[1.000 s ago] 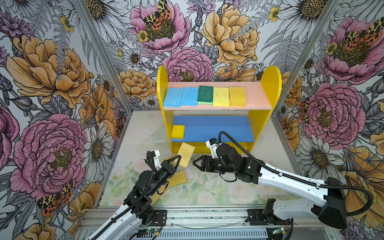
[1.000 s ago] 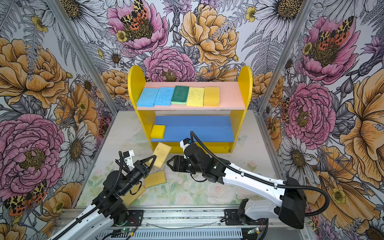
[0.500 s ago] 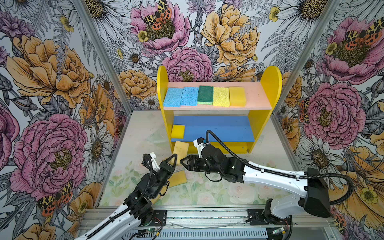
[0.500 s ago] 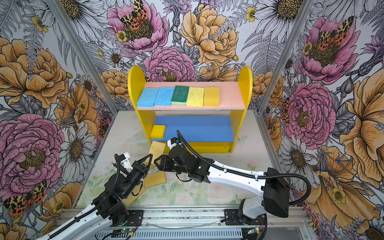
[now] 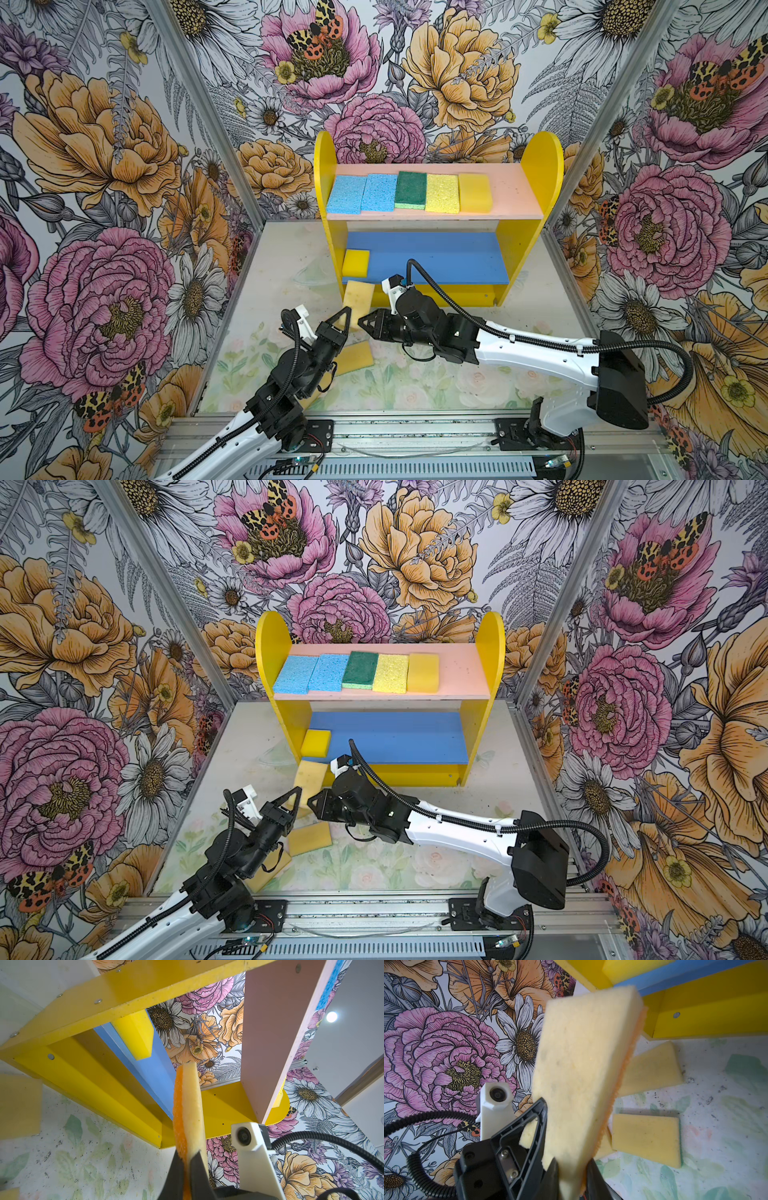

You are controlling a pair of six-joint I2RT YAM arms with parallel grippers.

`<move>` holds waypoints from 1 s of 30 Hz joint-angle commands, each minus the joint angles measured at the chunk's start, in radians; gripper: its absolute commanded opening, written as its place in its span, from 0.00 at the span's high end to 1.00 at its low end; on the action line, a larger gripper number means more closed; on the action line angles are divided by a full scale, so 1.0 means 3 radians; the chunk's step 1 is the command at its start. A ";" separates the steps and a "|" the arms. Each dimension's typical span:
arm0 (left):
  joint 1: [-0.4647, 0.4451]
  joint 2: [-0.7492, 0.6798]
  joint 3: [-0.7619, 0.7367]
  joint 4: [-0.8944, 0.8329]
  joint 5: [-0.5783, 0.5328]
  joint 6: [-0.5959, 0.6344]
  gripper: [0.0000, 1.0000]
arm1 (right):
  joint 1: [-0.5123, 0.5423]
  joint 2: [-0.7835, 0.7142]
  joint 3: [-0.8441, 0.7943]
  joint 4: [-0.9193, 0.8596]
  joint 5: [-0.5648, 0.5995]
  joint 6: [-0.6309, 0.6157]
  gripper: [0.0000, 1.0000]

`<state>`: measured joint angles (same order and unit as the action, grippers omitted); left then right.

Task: Place and organize the cleaning sponges onto the shelf
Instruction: 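Lift the tan sponge on edge and carry it toward the blue lower shelf, then lower the tan sponge onto the blue shelf beside the yellow sponge and release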

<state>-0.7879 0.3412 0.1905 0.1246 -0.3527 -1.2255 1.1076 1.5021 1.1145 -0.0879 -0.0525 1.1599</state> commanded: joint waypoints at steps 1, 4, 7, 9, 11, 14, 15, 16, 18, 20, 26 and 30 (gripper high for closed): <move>-0.0013 0.0031 -0.0008 -0.0034 0.0025 0.0015 1.00 | 0.0005 -0.0020 -0.0044 0.0279 0.0007 0.0015 0.88; -0.0011 0.0073 -0.0001 -0.0041 0.0065 0.0005 0.74 | 0.0005 -0.0039 -0.0053 0.0259 0.0041 0.0011 0.93; 0.0042 0.0100 0.0066 -0.0162 0.0162 0.0037 0.32 | -0.0040 -0.0095 -0.0110 0.0239 0.0078 0.0000 0.94; 0.0100 0.0081 0.0124 -0.0281 0.0267 0.0068 0.12 | -0.0117 -0.0156 -0.0169 0.0239 0.0079 -0.0017 0.95; 0.0169 0.0025 0.0203 -0.0462 0.0387 0.0131 0.01 | -0.0222 -0.0231 -0.0205 0.0196 0.0083 -0.0083 0.95; 0.0293 -0.0153 0.0388 -0.0940 0.0598 0.0292 0.01 | -0.0446 -0.0349 -0.0289 0.0135 0.0049 -0.0184 0.96; 0.0341 -0.0233 0.0455 -0.1144 0.0636 0.0368 0.01 | -0.0531 -0.0382 -0.0316 0.0115 0.0016 -0.0217 0.96; 0.0383 -0.0323 0.0526 -0.1348 0.0662 0.0456 0.01 | -0.0646 -0.0402 -0.0333 0.0088 -0.0038 -0.0262 0.96; 0.0471 -0.0490 0.0642 -0.1712 0.0683 0.0579 0.01 | -0.0824 -0.0419 -0.0348 0.0049 -0.0119 -0.0358 0.96; 0.0583 -0.0616 0.0740 -0.2009 0.0744 0.0685 0.01 | -0.0987 -0.0383 -0.0330 0.0009 -0.0224 -0.0442 0.96; 0.1060 -0.0603 0.0834 -0.2351 0.1284 0.0808 0.01 | -0.1307 -0.0088 -0.0119 -0.0060 -0.0559 -0.0694 0.96; 0.1439 -0.0313 0.0797 -0.2226 0.1821 0.0777 0.01 | -0.1419 0.0150 0.0132 -0.0210 -0.0687 -0.0845 0.96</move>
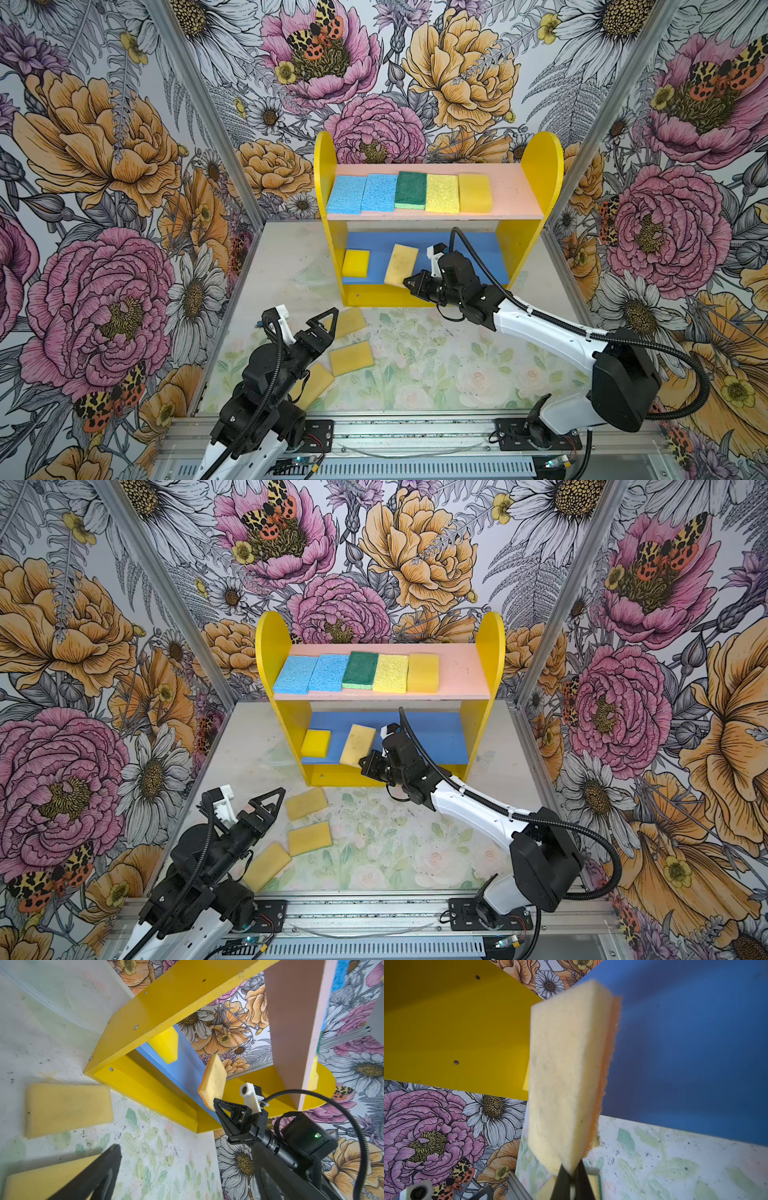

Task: Place and organize the cleaning sponges onto the shelf
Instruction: 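Lower the tan sponge onto the blue shelf beside the yellow sponge and release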

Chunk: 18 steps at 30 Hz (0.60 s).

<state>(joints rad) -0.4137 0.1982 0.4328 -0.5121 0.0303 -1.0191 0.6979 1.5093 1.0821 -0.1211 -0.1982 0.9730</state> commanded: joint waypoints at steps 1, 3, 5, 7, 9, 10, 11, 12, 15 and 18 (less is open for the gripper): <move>0.0273 0.0234 -0.0016 -0.0071 0.0667 0.0098 0.01 | -0.0070 0.0174 0.0285 -0.0121 -0.0225 -0.0244 0.96; 0.0446 0.0362 -0.0015 -0.0010 0.0891 0.0132 0.01 | -0.0092 0.0278 0.0405 -0.0154 -0.0268 -0.0288 0.96; 0.0575 0.0405 -0.0015 0.0027 0.1039 0.0154 0.01 | -0.0097 0.0379 0.0500 -0.0183 -0.0306 -0.0298 0.95; 0.0697 0.0407 -0.0019 0.0028 0.1141 0.0165 0.01 | -0.0102 0.0468 0.0587 -0.0195 -0.0341 -0.0303 0.94; 0.0790 0.0404 -0.0038 0.0029 0.1242 0.0164 0.01 | -0.0105 0.0562 0.0664 -0.0204 -0.0386 -0.0303 0.93; 0.0787 0.0401 -0.0044 0.0026 0.1246 0.0162 0.01 | -0.0107 0.0598 0.0697 -0.0207 -0.0397 -0.0303 0.93; 0.0781 0.0398 -0.0055 0.0031 0.1248 0.0148 0.01 | -0.0107 0.0644 0.0731 -0.0210 -0.0415 -0.0303 0.93; 0.0783 0.0394 -0.0070 0.0039 0.1255 0.0135 0.01 | -0.0107 0.0680 0.0756 -0.0207 -0.0426 -0.0303 0.92; 0.0787 0.0393 -0.0092 0.0050 0.1264 0.0135 0.01 | -0.0116 0.0767 0.0823 -0.0220 -0.0446 -0.0303 0.92; 0.0790 0.0393 -0.0101 0.0054 0.1269 0.0135 0.01 | -0.0123 0.0845 0.0870 -0.0223 -0.0472 -0.0302 0.90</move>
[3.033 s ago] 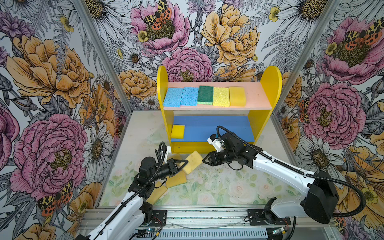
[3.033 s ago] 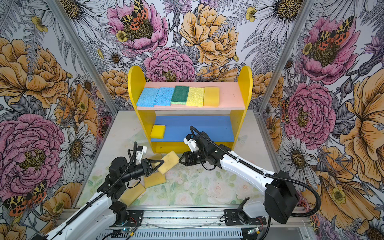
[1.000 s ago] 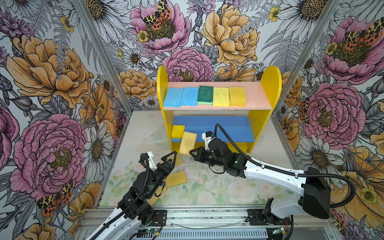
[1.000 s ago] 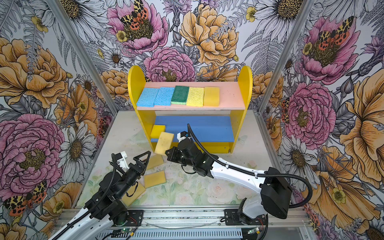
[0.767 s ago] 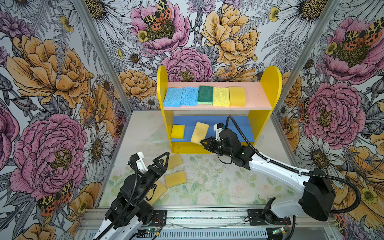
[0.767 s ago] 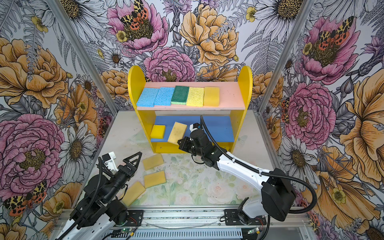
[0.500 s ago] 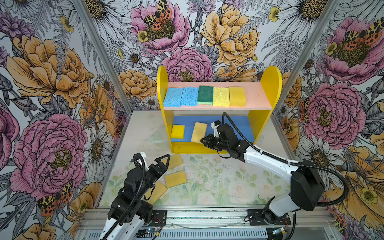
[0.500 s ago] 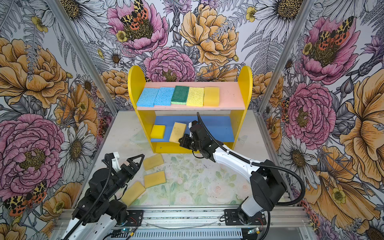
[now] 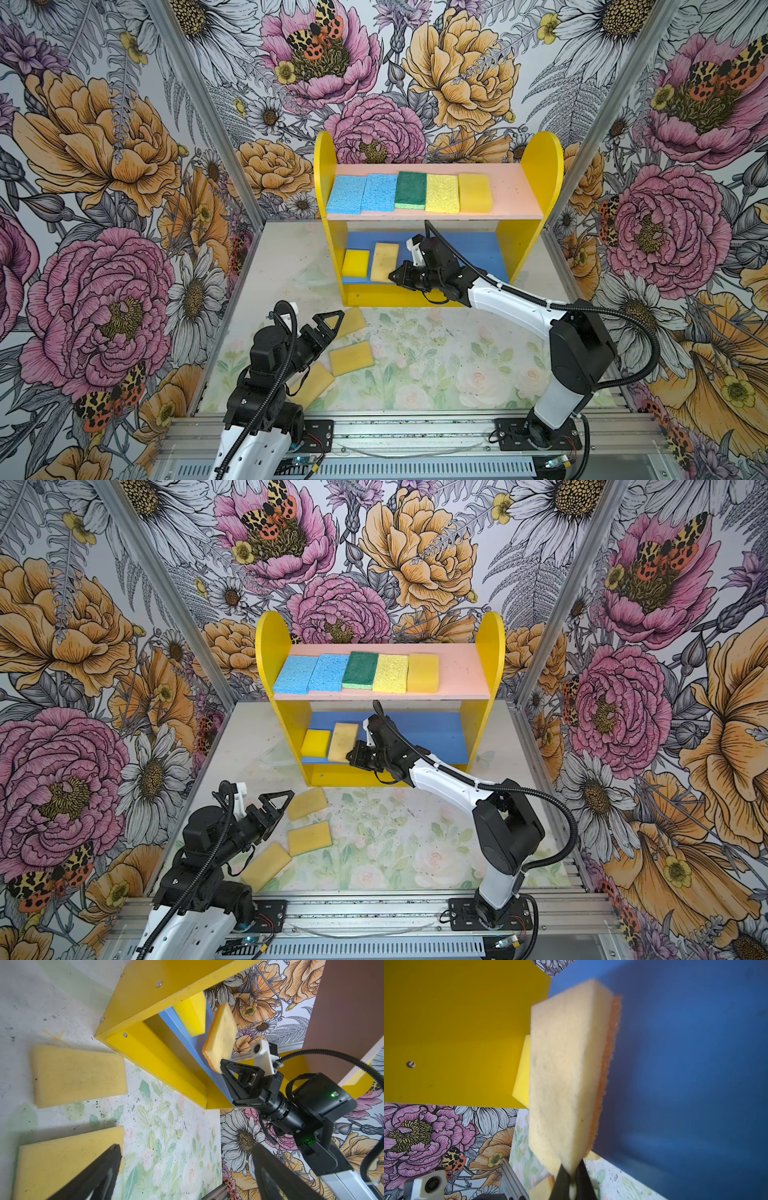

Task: Place and organize the cleaning sponges onto the shelf
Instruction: 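Lower the tan sponge onto the blue shelf beside the yellow sponge and release, then withdraw the right gripper from the shelf toward the sponges on the table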

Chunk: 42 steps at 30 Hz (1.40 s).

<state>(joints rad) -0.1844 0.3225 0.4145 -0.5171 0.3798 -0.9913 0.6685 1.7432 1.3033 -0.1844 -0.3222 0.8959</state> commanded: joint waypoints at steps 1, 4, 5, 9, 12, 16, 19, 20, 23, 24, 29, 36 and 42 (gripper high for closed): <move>0.0026 -0.0022 -0.0044 0.0069 0.0101 0.0047 0.01 | -0.0025 0.0086 0.0150 -0.0014 -0.0066 -0.0051 0.88; 0.0032 -0.0021 -0.0059 0.0067 0.0104 0.0048 0.01 | -0.0035 0.0126 0.0193 -0.0019 -0.0092 -0.0064 0.81; 0.0035 -0.0026 -0.0067 0.0068 0.0102 0.0042 0.01 | -0.0040 0.0122 0.0191 -0.0023 -0.0082 -0.0069 0.77; 0.0034 -0.0032 -0.0096 0.0081 0.0101 0.0037 0.01 | -0.0060 0.0095 0.0161 -0.0024 0.0004 -0.0076 0.64; 0.0035 -0.0031 -0.0103 0.0097 0.0105 0.0032 0.01 | -0.0060 0.0095 0.0182 -0.0024 0.0059 -0.0098 0.60; 0.0035 -0.0032 -0.0103 0.0093 0.0112 0.0032 0.01 | -0.0066 0.0124 0.0230 -0.0020 0.0167 -0.0134 0.56; 0.0036 -0.0032 -0.0103 0.0081 0.0110 0.0038 0.01 | -0.0070 0.0183 0.0296 -0.0019 0.0184 -0.0144 0.55; 0.0036 -0.0032 -0.0103 0.0080 0.0112 0.0037 0.01 | -0.0071 0.0208 0.0318 -0.0019 0.0179 -0.0138 0.55; 0.0033 -0.0032 -0.0103 0.0077 0.0102 0.0039 0.01 | -0.0070 0.0252 0.0374 -0.0017 0.0185 -0.0143 0.55; 0.0036 -0.0032 -0.0101 0.0075 0.0102 0.0042 0.01 | -0.0071 0.0268 0.0388 -0.0019 0.0195 -0.0153 0.54; 0.0035 -0.0029 -0.0107 0.0073 0.0107 0.0041 0.01 | -0.0071 0.0342 0.0459 -0.0014 0.0160 -0.0164 0.54; 0.0035 -0.0051 -0.0129 0.0063 0.0123 0.0061 0.01 | -0.0055 0.0383 0.0508 0.0025 0.0138 -0.0247 0.52; 0.0037 -0.0073 -0.0177 0.0092 0.0138 0.0021 0.01 | -0.0045 0.0445 0.0559 0.0059 0.0089 -0.0276 0.51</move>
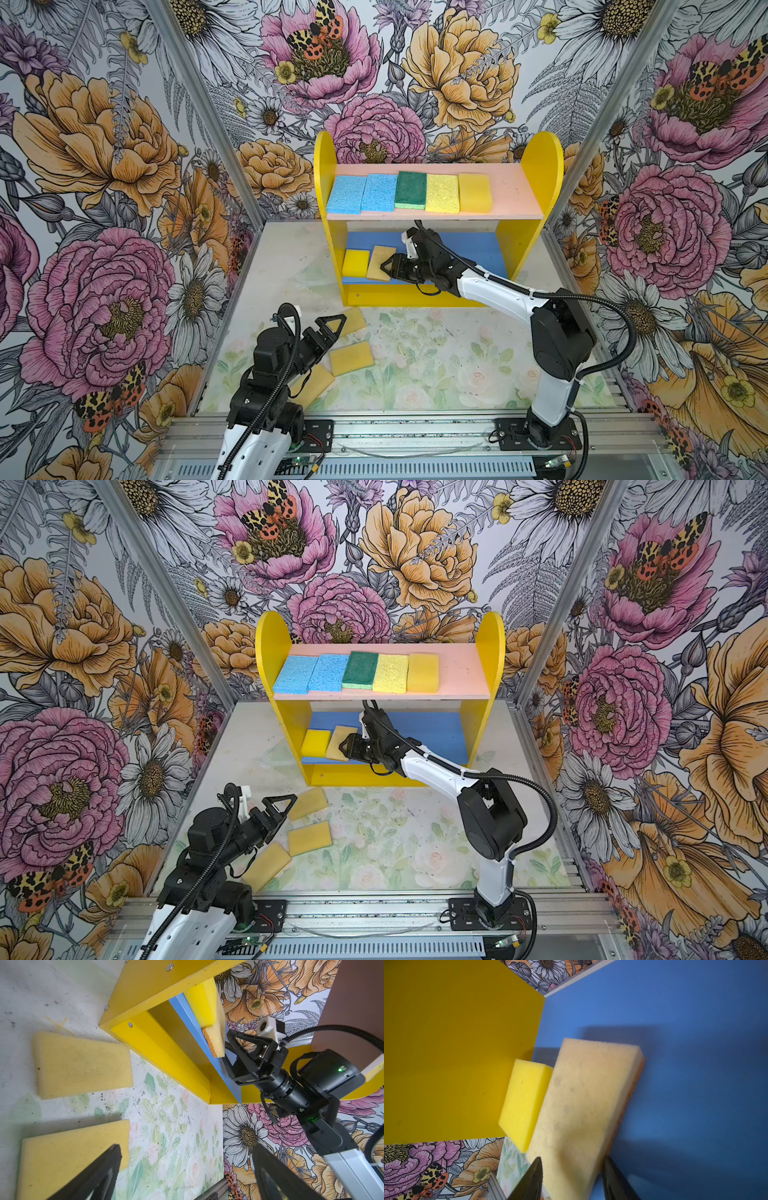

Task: Place and organize the cleaning sponges onto the shelf
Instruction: 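Withdraw the right gripper from the shelf toward the sponges on the table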

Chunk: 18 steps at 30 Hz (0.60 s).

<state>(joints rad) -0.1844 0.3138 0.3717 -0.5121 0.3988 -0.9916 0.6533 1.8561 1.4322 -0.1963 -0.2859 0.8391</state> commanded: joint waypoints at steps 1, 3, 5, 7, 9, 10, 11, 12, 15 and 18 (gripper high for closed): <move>0.0035 -0.0041 -0.0034 0.0081 0.0075 0.0020 0.01 | 0.0006 0.0079 0.0135 0.0116 -0.0046 -0.0085 0.51; 0.0032 -0.0044 -0.0028 0.0076 0.0086 0.0028 0.01 | 0.0006 0.0091 0.0149 0.0144 -0.0062 -0.0094 0.51; 0.0036 -0.0040 -0.0023 0.0066 0.0087 0.0030 0.01 | 0.0006 0.0101 0.0163 0.0159 -0.0070 -0.0111 0.50; 0.0036 -0.0040 -0.0017 0.0064 0.0089 0.0033 0.01 | 0.0002 0.0102 0.0175 0.0160 -0.0068 -0.0118 0.50; 0.0039 -0.0038 -0.0011 0.0063 0.0087 0.0035 0.01 | 0.0001 0.0102 0.0175 0.0158 -0.0059 -0.0128 0.50; 0.0037 -0.0039 -0.0016 0.0063 0.0091 0.0036 0.01 | -0.0004 0.0099 0.0181 0.0159 -0.0059 -0.0134 0.50; 0.0040 -0.0039 -0.0016 0.0060 0.0091 0.0033 0.01 | -0.0009 0.0102 0.0181 0.0160 -0.0059 -0.0138 0.49; 0.0038 -0.0040 -0.0014 0.0058 0.0095 0.0037 0.01 | -0.0010 0.0089 0.0171 0.0158 -0.0048 -0.0137 0.49; 0.0039 -0.0043 -0.0015 0.0044 0.0091 0.0043 0.01 | -0.0015 -0.0018 0.0071 0.0153 0.0069 -0.0120 0.48; 0.0042 -0.0037 -0.0012 0.0015 0.0073 0.0035 0.01 | -0.0025 -0.0170 -0.0077 0.0156 0.0191 -0.0109 0.47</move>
<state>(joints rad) -0.1799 0.3138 0.3702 -0.5125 0.4107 -0.9913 0.6529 1.8645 1.4345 -0.1749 -0.2729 0.8200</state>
